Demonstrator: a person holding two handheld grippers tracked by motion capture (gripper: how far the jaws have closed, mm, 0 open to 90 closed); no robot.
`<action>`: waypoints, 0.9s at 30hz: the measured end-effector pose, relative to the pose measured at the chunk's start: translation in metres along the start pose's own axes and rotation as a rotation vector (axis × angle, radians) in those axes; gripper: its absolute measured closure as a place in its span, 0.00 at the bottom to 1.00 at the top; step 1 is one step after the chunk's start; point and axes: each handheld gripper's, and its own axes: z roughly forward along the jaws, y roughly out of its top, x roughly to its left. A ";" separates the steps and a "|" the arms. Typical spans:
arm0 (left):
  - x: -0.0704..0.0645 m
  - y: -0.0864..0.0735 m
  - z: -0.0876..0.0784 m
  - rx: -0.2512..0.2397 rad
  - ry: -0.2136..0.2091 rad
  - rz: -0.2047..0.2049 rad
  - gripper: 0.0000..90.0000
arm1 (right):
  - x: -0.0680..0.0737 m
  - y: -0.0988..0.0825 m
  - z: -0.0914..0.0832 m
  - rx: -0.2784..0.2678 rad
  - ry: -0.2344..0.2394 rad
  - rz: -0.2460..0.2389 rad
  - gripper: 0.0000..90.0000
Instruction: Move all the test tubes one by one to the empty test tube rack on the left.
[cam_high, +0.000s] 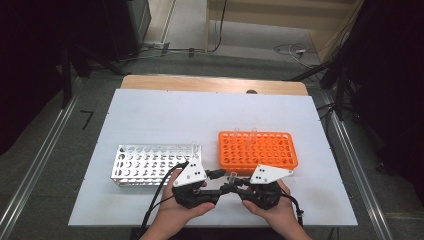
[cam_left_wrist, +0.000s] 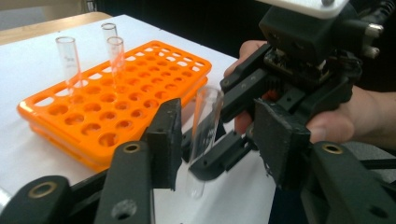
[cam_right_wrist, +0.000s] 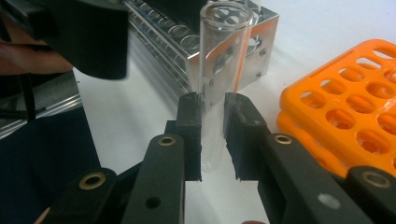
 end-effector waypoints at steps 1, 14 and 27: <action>0.000 0.001 0.001 -0.001 -0.001 0.000 0.62 | 0.001 0.000 0.000 0.001 0.002 -0.002 0.82; -0.003 0.000 0.009 0.023 0.016 0.021 0.81 | 0.010 0.003 0.000 -0.008 0.022 -0.036 0.82; -0.003 0.001 0.005 0.009 0.042 0.039 0.85 | 0.009 0.002 0.000 -0.023 0.043 -0.023 0.80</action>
